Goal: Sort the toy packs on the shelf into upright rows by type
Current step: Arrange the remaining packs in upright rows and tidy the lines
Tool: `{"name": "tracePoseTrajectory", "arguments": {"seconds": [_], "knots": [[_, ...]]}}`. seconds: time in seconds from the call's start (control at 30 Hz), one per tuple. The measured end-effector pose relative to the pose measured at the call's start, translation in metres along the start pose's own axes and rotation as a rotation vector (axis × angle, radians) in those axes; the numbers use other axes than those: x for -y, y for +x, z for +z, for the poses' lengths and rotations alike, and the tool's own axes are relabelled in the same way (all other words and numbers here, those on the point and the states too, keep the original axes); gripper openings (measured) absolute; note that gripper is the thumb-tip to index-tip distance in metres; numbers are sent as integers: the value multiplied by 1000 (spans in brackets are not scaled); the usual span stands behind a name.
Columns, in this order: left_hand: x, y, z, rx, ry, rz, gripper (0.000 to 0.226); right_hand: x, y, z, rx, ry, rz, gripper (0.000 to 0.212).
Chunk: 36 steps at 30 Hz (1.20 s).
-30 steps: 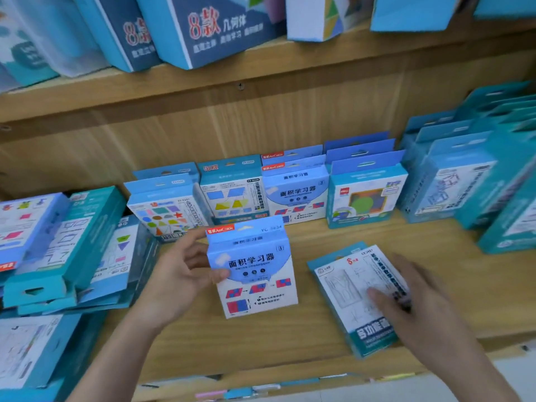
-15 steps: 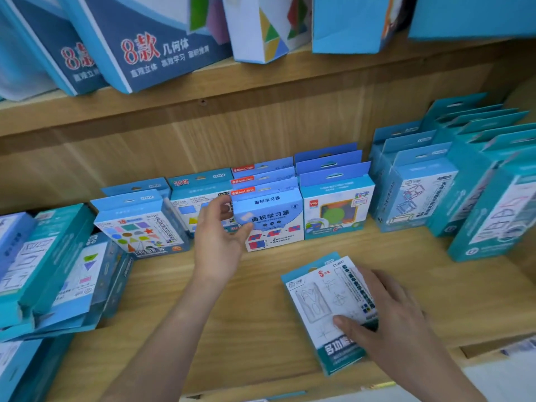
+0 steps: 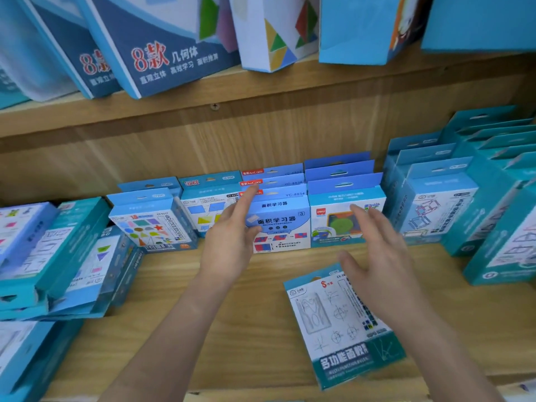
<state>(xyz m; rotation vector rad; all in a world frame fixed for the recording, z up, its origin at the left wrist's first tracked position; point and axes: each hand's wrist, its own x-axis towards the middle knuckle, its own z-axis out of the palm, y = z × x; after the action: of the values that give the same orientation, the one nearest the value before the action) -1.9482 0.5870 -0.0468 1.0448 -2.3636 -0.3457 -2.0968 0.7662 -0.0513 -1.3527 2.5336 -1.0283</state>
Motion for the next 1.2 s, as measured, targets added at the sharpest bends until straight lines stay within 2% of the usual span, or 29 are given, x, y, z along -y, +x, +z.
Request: {"name": "tracePoseTrajectory", "arguments": {"seconds": [0.13, 0.27, 0.37, 0.43, 0.5, 0.8, 0.9, 0.97, 1.0, 1.03, 1.1, 1.13, 1.2], "knots": [[1, -5, -10, 15, -50, -40, 83, 6, 2, 6, -18, 45, -93, 60], [7, -19, -30, -33, -97, -51, 80, 23, 2, 13, -21, 139, -132, 56], [26, -40, -51, -88, -82, -29, 63, 46, 1, 23, 4, 207, -159, 55], [42, -57, -69, -137, -76, -20, 40, 66, -2, 31, 30, 273, -168, 55], [59, -74, -89, -167, -53, -13, 22, 87, -6, 41, 70, 334, -179, 55], [157, -139, -177, -257, 124, -123, 21, 191, -33, 119, 372, 576, -201, 55], [206, -164, -208, -284, 154, -183, 27, 227, -53, 153, 480, 488, -322, 60], [237, -177, -227, -210, 162, -221, 25, 248, -66, 175, 490, 313, -403, 65], [251, -183, -234, -113, 177, -220, 26, 257, -71, 184, 451, 228, -445, 66], [263, -189, -239, 17, 185, -218, 33, 265, -74, 191, 405, 148, -481, 67], [281, -200, -240, 281, 187, -222, 64, 274, -78, 203, 293, 51, -514, 69], [287, -203, -237, 349, 220, -204, 77, 276, -79, 208, 228, 36, -518, 68], [294, -207, -226, 365, 355, -134, 85, 281, -80, 215, 98, 13, -518, 61]]}}
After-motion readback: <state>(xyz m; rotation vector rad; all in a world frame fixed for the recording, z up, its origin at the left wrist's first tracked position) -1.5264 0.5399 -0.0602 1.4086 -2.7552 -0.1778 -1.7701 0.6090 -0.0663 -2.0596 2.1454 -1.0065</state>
